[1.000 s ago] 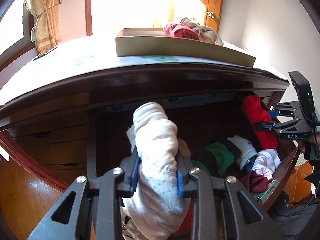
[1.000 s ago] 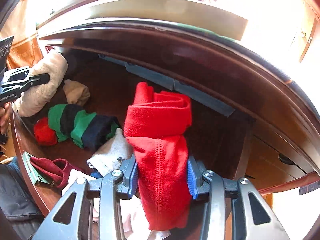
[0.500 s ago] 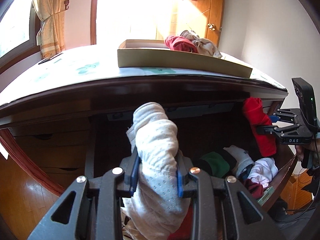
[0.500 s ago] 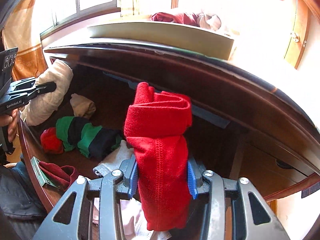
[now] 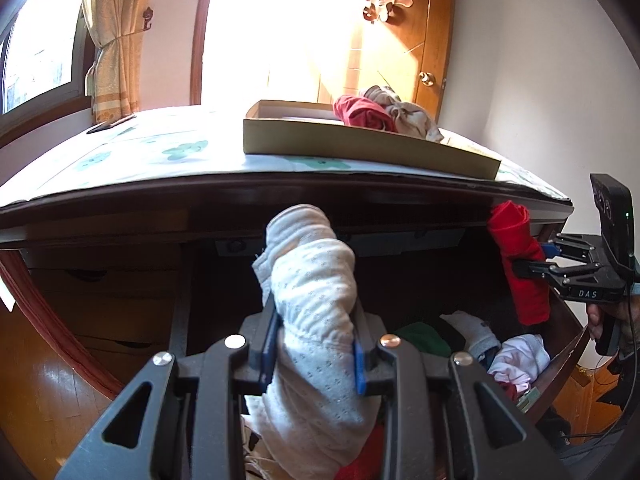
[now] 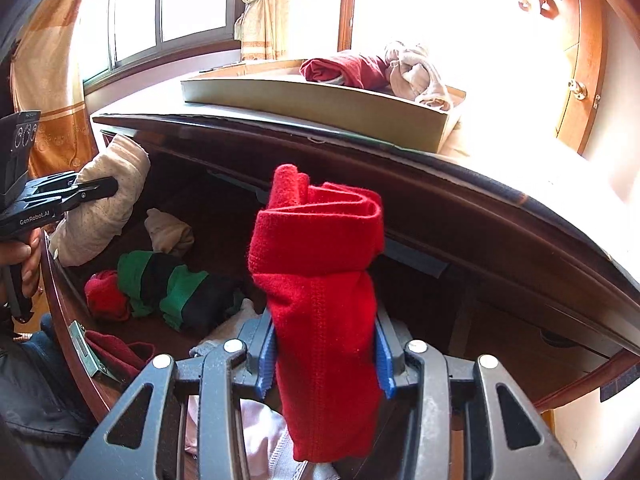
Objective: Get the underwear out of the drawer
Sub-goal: 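Lift both held garments out of the drawer up toward the tray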
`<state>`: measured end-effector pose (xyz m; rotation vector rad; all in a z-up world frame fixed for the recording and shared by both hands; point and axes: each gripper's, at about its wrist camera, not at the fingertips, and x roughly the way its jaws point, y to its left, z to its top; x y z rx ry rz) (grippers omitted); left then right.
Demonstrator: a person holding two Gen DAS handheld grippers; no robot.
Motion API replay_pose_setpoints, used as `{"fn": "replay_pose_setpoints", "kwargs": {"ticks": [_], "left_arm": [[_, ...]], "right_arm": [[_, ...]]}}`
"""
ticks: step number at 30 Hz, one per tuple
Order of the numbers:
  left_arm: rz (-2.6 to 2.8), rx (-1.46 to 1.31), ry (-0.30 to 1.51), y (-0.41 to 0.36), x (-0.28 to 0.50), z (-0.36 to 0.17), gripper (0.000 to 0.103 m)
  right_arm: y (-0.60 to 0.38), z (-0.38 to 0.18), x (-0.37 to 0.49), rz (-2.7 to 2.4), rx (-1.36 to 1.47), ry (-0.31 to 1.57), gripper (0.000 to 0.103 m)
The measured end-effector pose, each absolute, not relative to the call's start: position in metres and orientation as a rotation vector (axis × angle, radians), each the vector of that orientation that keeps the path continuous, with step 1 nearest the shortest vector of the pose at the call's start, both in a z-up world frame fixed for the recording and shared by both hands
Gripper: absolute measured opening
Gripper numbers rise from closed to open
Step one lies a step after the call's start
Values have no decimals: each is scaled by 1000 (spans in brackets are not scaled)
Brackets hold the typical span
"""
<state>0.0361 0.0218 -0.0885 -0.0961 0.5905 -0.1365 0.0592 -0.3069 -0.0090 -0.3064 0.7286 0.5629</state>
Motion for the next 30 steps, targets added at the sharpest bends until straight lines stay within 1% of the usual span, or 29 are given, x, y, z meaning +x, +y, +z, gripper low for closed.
{"fn": "replay_pose_setpoints", "kwargs": {"ticks": [30], "left_arm": [[-124,-128,409,26,15,-66,28]], "right_arm": [[-316,4,44,556,-224,543,43]]}}
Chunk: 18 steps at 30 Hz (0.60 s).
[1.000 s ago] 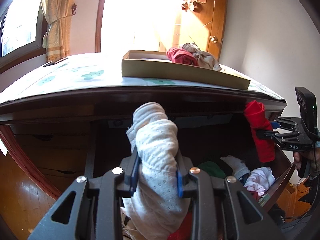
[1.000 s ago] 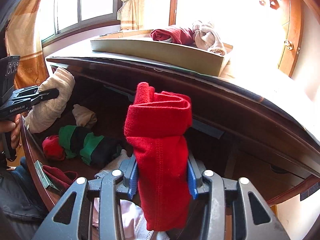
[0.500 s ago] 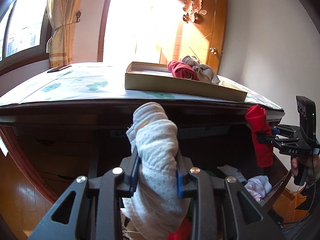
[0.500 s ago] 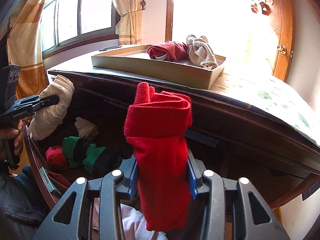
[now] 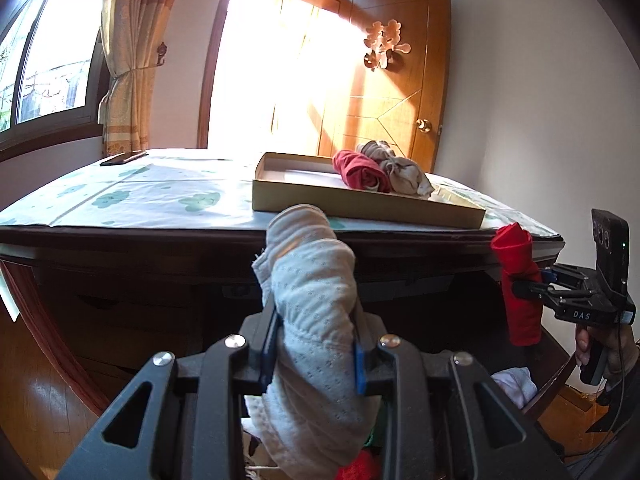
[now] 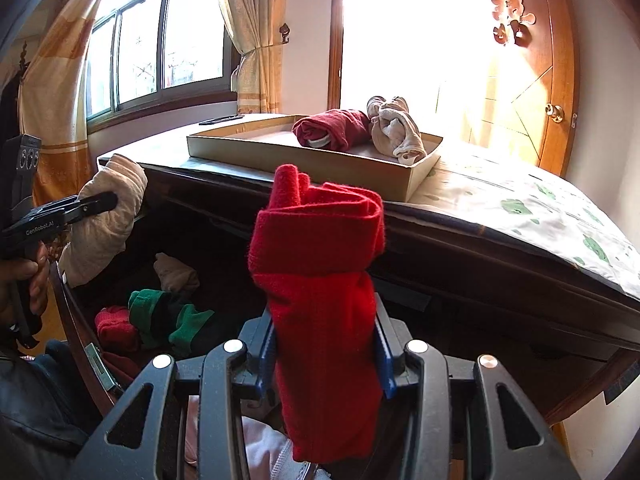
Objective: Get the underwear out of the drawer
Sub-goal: 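Lift both held garments out of the drawer up toward the tray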
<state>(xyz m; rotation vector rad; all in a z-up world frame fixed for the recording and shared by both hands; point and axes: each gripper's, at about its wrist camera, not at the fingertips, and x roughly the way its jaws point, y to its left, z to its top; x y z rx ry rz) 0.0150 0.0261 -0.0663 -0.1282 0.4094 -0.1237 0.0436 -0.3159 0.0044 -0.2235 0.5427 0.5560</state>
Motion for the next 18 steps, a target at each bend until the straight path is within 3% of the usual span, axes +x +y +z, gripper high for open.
{"fn": "replay_pose_setpoints", "kwargs": {"ticks": [18], "left_arm": [[-101,-82,318,20,0,-53,28]], "right_arm": [[-321,10,28,559,-197,422,43]]}}
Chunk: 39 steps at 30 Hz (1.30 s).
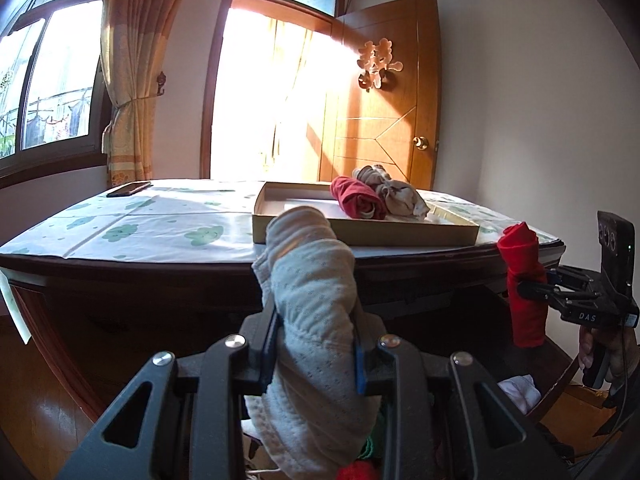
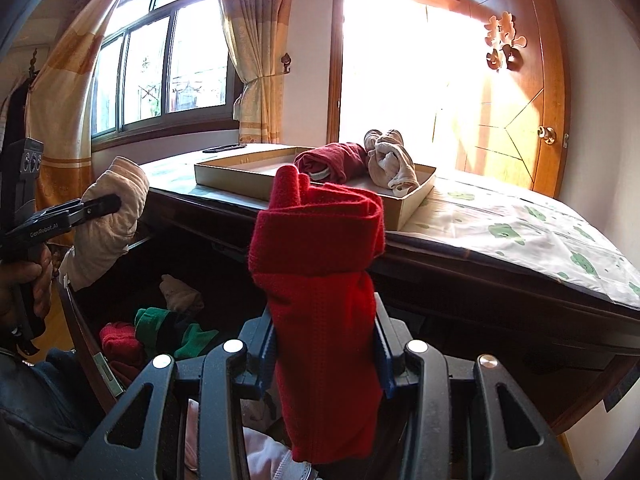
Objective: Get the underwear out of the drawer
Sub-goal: 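Lift both held garments out of the drawer up toward the tray, then move both tools over the tray beside the earlier garments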
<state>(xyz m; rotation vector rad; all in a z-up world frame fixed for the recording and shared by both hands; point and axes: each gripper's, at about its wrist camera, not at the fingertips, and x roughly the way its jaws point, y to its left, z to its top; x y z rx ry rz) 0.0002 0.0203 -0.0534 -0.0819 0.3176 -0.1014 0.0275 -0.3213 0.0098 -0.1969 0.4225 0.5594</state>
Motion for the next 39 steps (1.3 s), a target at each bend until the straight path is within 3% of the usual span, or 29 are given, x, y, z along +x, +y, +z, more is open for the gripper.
{"fn": "replay_pose_setpoints", "kwargs": {"ticks": [29,39], "left_arm": [[-104,-52,234,20,-8,-26,28],[-150,-59,246,18,4,-6,28]], "right_arm": [[-320,16,17,571,-204,347,43],[-309,43,21,615,-175,345,43]]}}
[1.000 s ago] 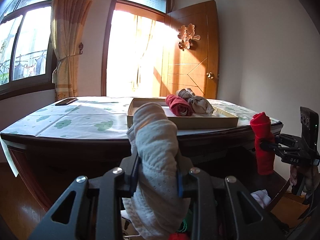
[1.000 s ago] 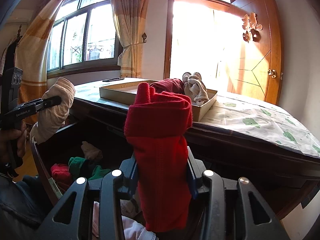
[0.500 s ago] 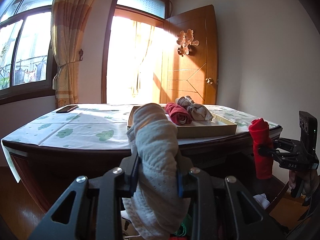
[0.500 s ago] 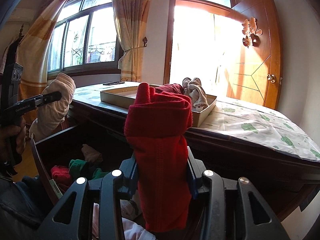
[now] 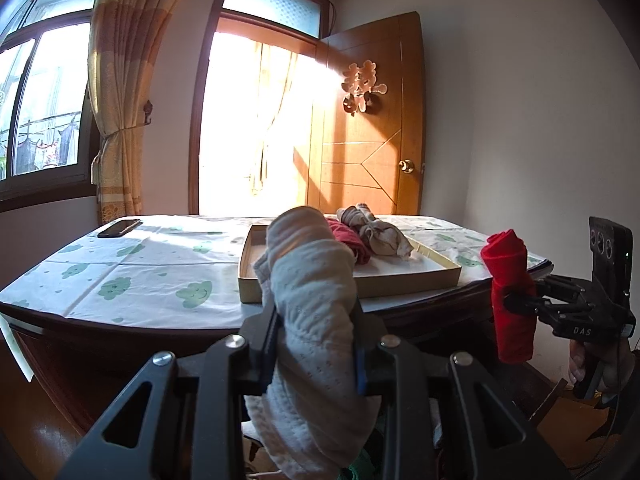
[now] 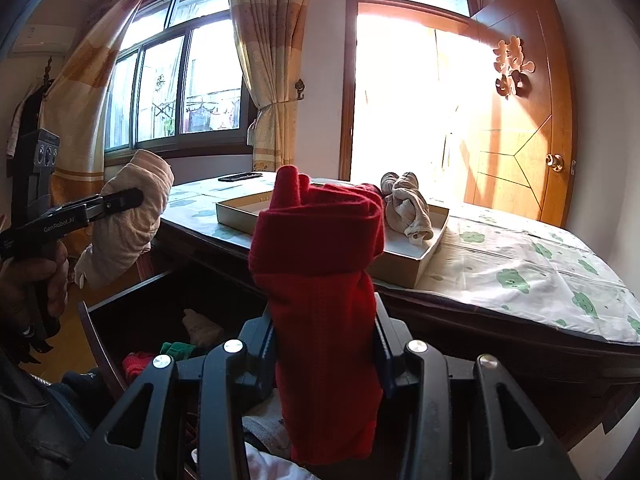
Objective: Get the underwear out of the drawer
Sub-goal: 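Move both tools over the tray beside the earlier garments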
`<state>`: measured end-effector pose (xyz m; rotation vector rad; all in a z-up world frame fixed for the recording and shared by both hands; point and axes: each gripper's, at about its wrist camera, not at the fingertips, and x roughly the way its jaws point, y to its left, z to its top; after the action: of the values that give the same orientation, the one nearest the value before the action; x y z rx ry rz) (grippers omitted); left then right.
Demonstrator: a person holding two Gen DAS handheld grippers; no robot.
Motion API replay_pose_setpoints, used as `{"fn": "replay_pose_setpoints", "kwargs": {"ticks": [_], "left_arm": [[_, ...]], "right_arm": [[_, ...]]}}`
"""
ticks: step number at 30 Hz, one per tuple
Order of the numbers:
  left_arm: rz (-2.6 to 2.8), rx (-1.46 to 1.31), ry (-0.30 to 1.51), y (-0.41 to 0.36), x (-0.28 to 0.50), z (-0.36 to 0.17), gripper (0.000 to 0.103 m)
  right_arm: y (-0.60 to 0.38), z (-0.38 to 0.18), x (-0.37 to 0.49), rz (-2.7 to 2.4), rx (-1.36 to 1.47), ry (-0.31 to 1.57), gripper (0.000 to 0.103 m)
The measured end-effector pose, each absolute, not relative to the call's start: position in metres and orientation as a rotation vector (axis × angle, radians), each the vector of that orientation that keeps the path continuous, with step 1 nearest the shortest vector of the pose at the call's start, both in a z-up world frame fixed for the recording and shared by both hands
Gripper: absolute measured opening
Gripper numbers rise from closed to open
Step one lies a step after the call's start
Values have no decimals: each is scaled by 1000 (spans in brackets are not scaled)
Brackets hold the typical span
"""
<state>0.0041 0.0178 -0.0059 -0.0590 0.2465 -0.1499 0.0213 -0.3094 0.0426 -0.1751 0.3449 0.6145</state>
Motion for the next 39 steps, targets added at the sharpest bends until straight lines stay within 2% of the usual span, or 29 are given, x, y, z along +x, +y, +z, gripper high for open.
{"fn": "replay_pose_setpoints", "kwargs": {"ticks": [21,39], "left_arm": [[-239,-47,285,14,51,47,28],[-239,-67,313,27,95,71,28]], "right_arm": [[-281,96,73,723,-32,463,43],[-237,127,119,740,-50,500,43]]}}
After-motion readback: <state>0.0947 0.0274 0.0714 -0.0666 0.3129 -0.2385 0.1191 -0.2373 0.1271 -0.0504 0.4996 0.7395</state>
